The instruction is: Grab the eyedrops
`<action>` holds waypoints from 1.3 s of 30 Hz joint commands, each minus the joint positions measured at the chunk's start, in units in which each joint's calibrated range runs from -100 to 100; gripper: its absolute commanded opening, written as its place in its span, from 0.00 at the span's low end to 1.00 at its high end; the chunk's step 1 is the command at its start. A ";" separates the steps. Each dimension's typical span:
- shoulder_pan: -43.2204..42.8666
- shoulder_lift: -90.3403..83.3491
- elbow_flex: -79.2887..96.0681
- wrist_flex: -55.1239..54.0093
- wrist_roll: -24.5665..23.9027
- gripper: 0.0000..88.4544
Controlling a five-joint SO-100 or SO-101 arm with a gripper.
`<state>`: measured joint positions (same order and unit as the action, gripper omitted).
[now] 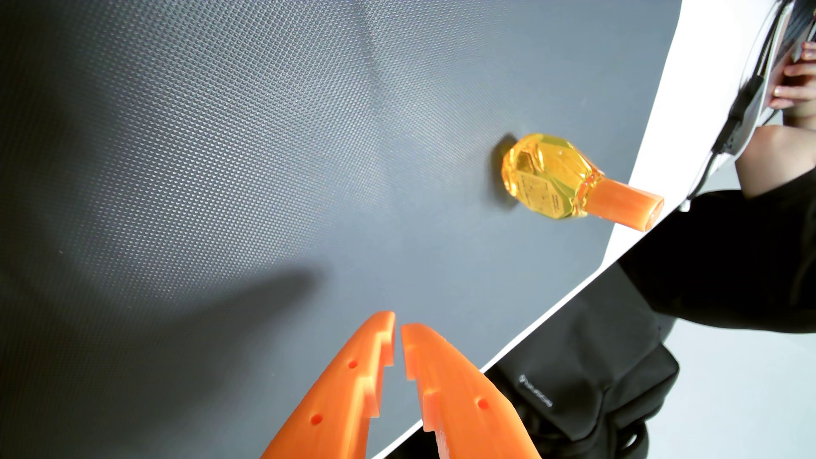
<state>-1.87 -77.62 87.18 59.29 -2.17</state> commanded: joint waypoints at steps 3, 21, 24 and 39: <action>-0.21 -0.39 0.12 -0.31 -0.16 0.01; -0.21 -0.39 0.12 -0.31 -0.16 0.01; -0.21 -0.39 0.12 -0.31 -0.16 0.01; -0.54 -0.39 0.03 -1.86 -0.05 0.01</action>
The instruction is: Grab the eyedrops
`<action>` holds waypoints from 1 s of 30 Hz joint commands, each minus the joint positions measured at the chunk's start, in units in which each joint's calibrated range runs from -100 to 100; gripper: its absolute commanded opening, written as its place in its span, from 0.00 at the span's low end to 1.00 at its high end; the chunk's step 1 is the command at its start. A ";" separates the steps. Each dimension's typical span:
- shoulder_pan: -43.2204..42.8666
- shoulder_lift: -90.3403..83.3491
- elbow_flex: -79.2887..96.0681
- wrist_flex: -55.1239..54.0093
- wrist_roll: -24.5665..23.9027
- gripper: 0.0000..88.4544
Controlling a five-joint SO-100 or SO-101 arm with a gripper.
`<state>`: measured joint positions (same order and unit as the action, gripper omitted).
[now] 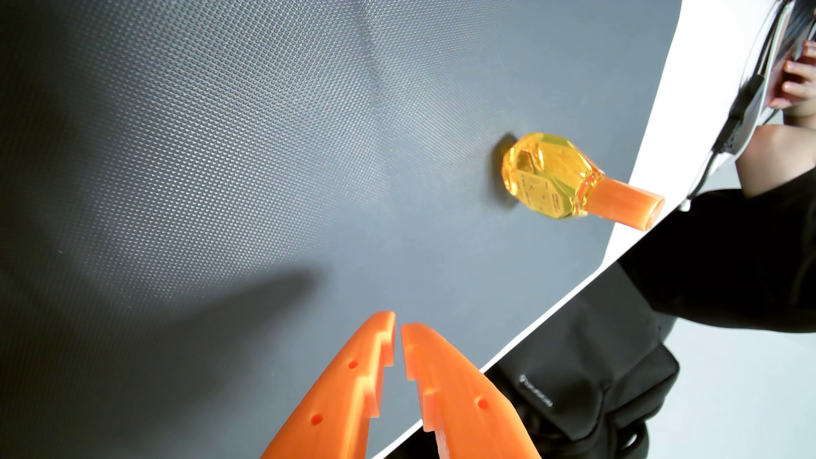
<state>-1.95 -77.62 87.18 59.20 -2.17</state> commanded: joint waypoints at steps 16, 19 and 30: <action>2.78 19.06 -25.63 2.12 6.96 0.01; 3.03 27.64 -31.93 2.03 8.79 0.01; 1.45 52.61 -51.11 3.07 15.81 0.18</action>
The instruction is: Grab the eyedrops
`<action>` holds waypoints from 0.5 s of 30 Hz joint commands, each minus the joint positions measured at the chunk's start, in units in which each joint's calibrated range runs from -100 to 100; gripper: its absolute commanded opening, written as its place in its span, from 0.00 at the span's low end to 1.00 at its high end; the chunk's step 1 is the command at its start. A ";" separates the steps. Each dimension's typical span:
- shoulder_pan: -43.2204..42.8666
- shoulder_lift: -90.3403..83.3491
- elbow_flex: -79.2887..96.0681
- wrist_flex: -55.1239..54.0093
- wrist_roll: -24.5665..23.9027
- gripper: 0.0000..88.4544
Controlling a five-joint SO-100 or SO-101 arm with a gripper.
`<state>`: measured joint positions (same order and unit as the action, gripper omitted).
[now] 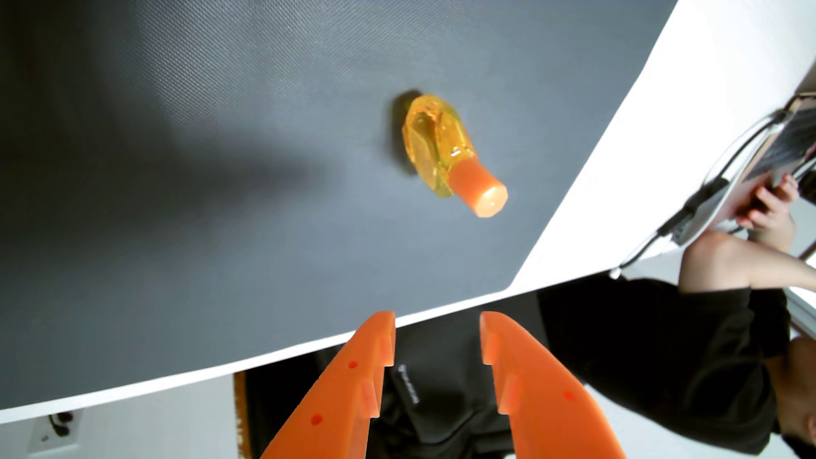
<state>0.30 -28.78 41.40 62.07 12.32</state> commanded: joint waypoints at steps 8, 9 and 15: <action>-2.79 14.13 -12.63 -0.07 3.20 0.32; -2.96 15.32 -13.53 -0.07 3.20 0.32; -3.13 23.31 -19.11 0.11 3.25 0.32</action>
<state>-2.55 -7.93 26.77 62.07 15.46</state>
